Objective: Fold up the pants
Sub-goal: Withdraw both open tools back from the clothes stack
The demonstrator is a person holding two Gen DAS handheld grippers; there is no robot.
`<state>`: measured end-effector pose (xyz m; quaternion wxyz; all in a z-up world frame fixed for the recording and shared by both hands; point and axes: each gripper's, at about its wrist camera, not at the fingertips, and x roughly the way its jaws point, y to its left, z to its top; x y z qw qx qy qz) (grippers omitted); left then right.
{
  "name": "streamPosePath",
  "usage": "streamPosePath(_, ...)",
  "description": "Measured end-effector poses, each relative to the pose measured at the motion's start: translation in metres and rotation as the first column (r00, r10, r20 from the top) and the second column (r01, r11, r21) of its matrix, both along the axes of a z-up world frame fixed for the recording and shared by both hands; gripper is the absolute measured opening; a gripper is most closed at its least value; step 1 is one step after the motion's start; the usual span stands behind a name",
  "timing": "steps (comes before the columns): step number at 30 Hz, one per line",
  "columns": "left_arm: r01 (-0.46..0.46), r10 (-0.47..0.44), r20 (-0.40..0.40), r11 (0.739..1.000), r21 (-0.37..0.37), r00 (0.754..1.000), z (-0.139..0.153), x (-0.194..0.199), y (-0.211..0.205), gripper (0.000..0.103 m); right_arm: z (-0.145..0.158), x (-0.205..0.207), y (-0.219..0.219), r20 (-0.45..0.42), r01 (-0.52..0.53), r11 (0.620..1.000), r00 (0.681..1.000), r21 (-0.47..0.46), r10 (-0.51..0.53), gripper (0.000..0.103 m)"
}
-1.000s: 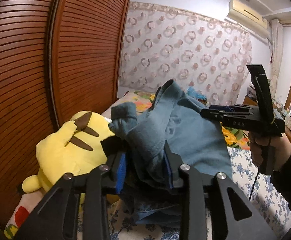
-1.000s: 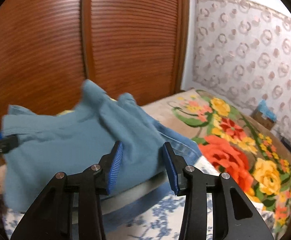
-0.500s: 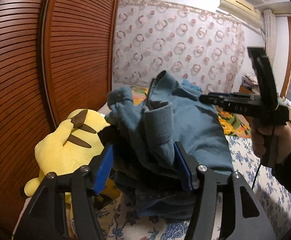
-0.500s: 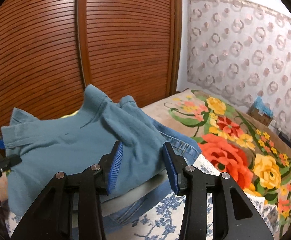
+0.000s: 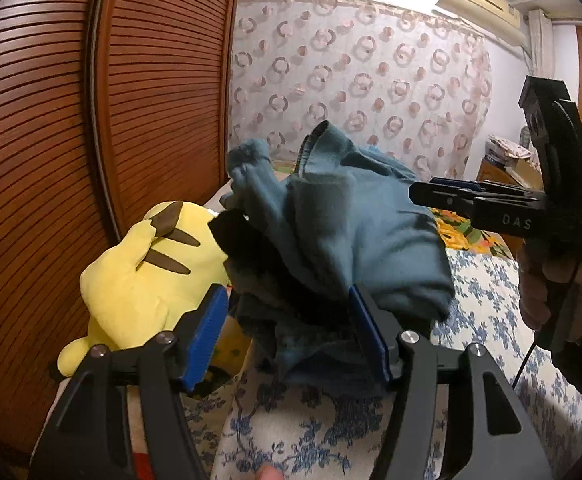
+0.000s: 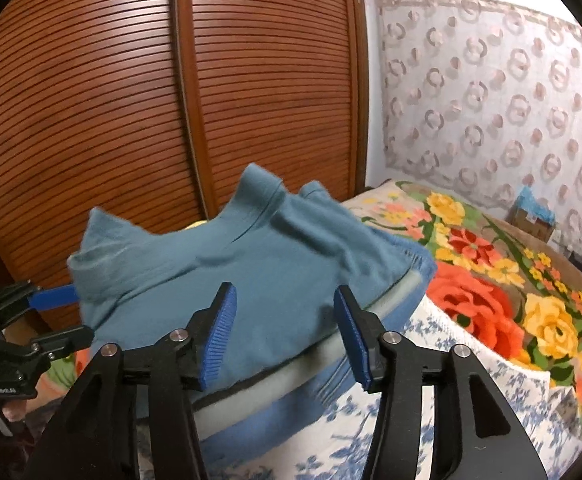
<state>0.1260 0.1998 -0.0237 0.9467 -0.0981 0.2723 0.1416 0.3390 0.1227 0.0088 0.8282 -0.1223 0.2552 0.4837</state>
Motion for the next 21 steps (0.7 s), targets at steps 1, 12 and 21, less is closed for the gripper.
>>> streamPosePath(1,0.0,0.0,-0.003,1.0,0.005,1.0,0.0,-0.003,-0.002,0.062,0.0,-0.004,-0.001,0.001,0.002,1.0,1.0,0.0,-0.002,0.057)
streamPosePath(12,0.009,-0.008,-0.012,0.999,0.032,1.0,0.004,-0.027,-0.009,0.069,0.002,-0.041,-0.014,-0.003,0.018,1.0,1.0,0.014,-0.018,0.072)
streamPosePath(21,0.066,-0.065,-0.033,0.998,0.024,0.997,0.002,-0.04,-0.023,0.069,-0.002,-0.074,-0.038,-0.006,0.054,0.998,0.999,0.02,-0.054,0.075)
